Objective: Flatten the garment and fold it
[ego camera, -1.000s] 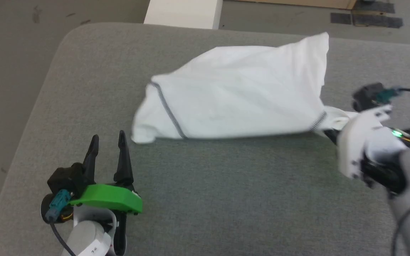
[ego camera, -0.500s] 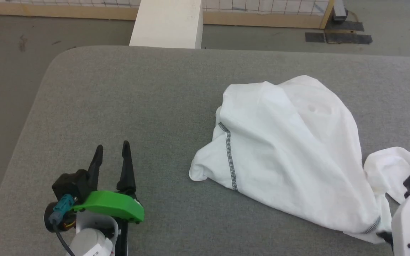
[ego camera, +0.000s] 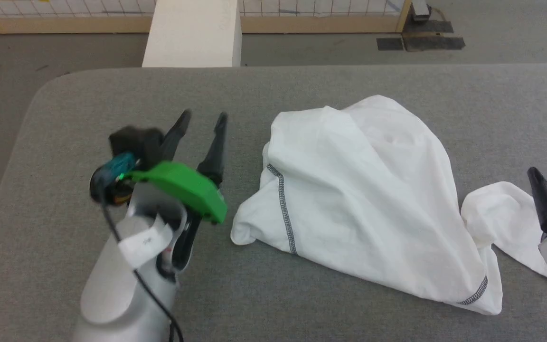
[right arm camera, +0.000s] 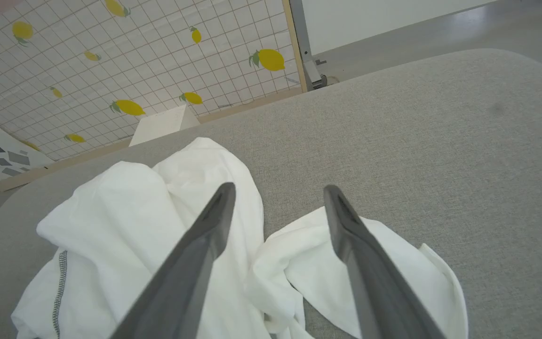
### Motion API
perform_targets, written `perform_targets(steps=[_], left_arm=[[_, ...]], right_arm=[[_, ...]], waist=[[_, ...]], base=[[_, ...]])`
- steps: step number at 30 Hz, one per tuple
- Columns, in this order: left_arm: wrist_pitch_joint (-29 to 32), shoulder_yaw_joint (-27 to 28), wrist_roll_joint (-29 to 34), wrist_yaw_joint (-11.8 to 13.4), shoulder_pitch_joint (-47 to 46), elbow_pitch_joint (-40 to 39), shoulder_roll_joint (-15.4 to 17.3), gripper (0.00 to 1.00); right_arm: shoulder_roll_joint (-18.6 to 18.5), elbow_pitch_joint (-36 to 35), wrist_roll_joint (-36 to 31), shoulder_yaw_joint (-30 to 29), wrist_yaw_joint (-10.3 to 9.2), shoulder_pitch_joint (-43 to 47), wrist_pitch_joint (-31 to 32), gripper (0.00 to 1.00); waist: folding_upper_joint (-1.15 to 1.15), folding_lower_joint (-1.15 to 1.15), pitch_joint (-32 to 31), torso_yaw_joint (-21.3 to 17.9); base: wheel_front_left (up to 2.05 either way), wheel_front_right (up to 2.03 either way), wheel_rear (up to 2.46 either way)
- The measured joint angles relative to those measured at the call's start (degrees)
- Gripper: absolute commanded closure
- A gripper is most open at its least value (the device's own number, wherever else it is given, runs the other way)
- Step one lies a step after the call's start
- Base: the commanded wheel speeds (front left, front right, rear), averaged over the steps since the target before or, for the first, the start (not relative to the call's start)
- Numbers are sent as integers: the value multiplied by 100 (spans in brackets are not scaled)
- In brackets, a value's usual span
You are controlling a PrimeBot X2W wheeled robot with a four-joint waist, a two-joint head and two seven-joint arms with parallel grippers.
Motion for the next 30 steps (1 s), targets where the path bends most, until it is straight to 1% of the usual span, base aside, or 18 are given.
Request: perform_targets(steps=[2,7,9,13,16,19,21,23,25,26,27,28,30], left_arm=[[366,-244,57,-159,-672,276,-22,0],[1212,-818,267,-377,-2079,1256,-154,0],[1521,-1034,323,-433,-2590,1735,-232,0],[2112,-1362,465,-461,-3342,2622,-310,0],[2415,-1538,643,-428,-3695,3162,-324,0],[3105,-1769,791,-405,-3906,3749,-341,0],[3675,-1900,817,-405,-3935,4089,-339,0],[4156,-1989,816,-408,-3938,4310,-344,0],[4409,-2011,781,-414,-4006,4341,-334,0],[4444,-2008,750,-416,-4047,4328,-324,19],[4408,-2018,747,-434,-4058,4284,-316,78],[4275,-2018,745,-441,-4058,4221,-315,100],[3939,-1968,728,-428,-4056,4106,-305,100]], right_arm=[[43,113,-27,124,1,-79,-111,0],[116,348,7,408,1,-250,-267,0],[140,437,31,560,1,-319,-331,0],[162,671,38,804,0,-433,-479,0],[167,826,74,931,1,-460,-577,0],[145,923,74,1037,0,-459,-702,0],[145,987,76,1068,0,-459,-761,0],[137,1044,77,1080,1,-458,-812,0],[132,1087,78,1089,1,-458,-857,0],[133,1099,83,1096,1,-458,-865,0],[133,1110,85,1094,1,-458,-887,0],[132,1121,85,1084,0,-458,-914,0],[132,1148,85,1079,1,-458,-958,0]], waist=[[0,0,99,-91],[0,0,348,-375],[0,0,482,-508],[0,1,767,-785],[0,0,944,-1022],[0,0,1125,-1240],[0,0,1239,-1385],[0,0,1341,-1511],[0,0,1419,-1603],[0,0,1463,-1644],[0,0,1498,-1668],[0,0,1542,-1688],[0,0,1616,-1701]], base=[[0,0,0],[0,0,0],[0,0,0],[0,0,0],[0,0,0],[0,0,0],[0,0,0],[0,0,0],[0,0,0],[0,0,0],[0,0,0],[0,0,0],[0,0,0]])
